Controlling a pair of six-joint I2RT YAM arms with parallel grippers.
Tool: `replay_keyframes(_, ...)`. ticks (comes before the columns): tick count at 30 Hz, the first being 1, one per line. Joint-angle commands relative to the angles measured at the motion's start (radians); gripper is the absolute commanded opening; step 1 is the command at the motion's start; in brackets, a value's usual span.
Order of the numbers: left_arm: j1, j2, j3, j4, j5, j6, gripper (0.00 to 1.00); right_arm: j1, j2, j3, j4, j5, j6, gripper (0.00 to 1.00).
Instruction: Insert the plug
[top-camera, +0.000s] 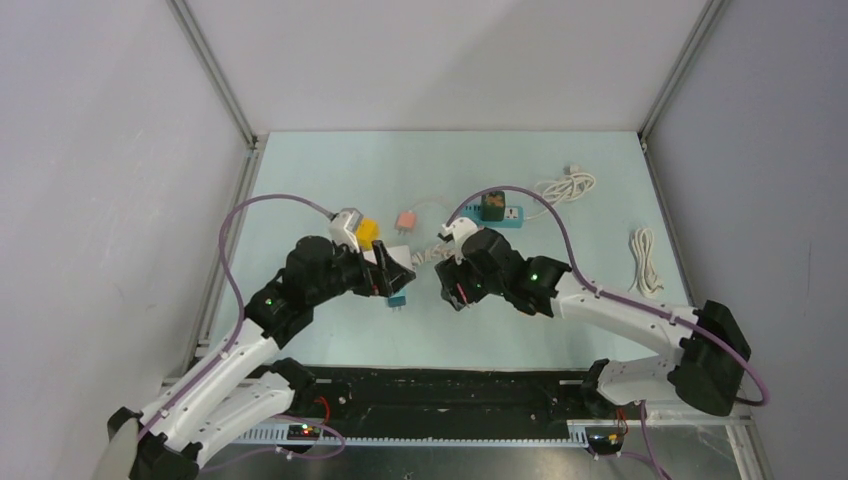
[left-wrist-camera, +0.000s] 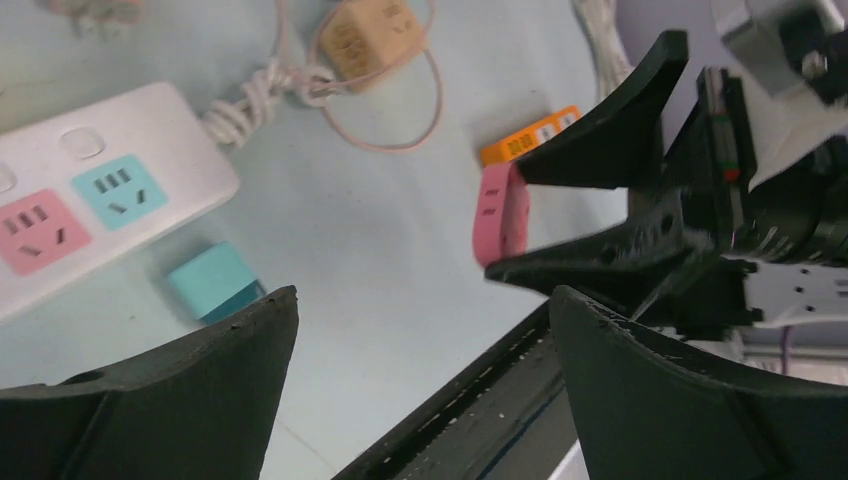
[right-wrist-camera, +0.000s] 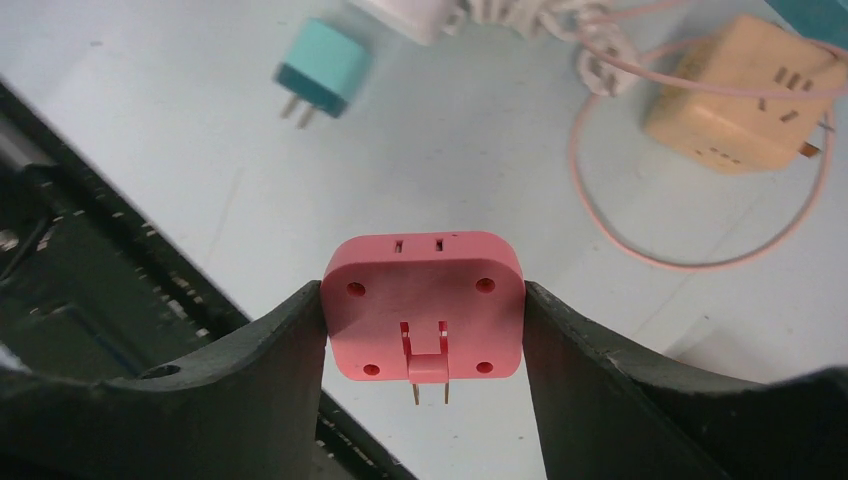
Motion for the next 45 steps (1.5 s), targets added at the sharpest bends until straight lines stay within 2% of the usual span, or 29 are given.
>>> replay_keyframes(1, 0.003, 0.020, 0.071, 0.079, 0.155, -0.010, 0.98, 0.065, -0.085, 0.004, 0.063, 0.005, -0.027, 0.49)
replay_keyframes(4, 0.002, 0.075, 0.078, 0.082, 0.216, -0.020, 0.91, 0.094, -0.122, -0.003, 0.079, 0.014, -0.059, 0.50)
replay_keyframes(7, 0.002, 0.120, 0.078, 0.085, 0.227, -0.039, 0.78, 0.113, -0.156, -0.005, 0.090, 0.002, -0.081, 0.51)
replay_keyframes(9, 0.001, 0.140, 0.083, 0.097, 0.243, -0.050, 0.76, 0.123, -0.168, -0.005, 0.098, -0.004, -0.099, 0.52)
replay_keyframes(17, -0.002, 0.167, 0.062, 0.277, 0.397, -0.148, 0.81, 0.158, -0.162, -0.005, 0.119, 0.001, -0.141, 0.52)
replay_keyframes(27, -0.077, 0.246, 0.034, 0.303, 0.403, -0.145, 0.69, 0.172, -0.159, -0.005, 0.150, 0.044, -0.152, 0.53)
replay_keyframes(35, -0.111, 0.269, 0.045, 0.298, 0.400, -0.112, 0.51, 0.168, -0.145, -0.005, 0.136, 0.067, -0.138, 0.53)
replay_keyframes(40, -0.137, 0.267, 0.054, 0.285, 0.404, -0.087, 0.45, 0.163, -0.144, -0.005, 0.132, 0.079, -0.129, 0.54)
replay_keyframes(42, -0.141, 0.274, 0.058, 0.279, 0.407, -0.083, 0.39, 0.160, -0.147, -0.005, 0.134, 0.081, -0.127, 0.54)
replay_keyframes(45, -0.146, 0.283, 0.065, 0.275, 0.413, -0.079, 0.22, 0.151, -0.147, -0.005, 0.135, 0.078, -0.112, 0.54)
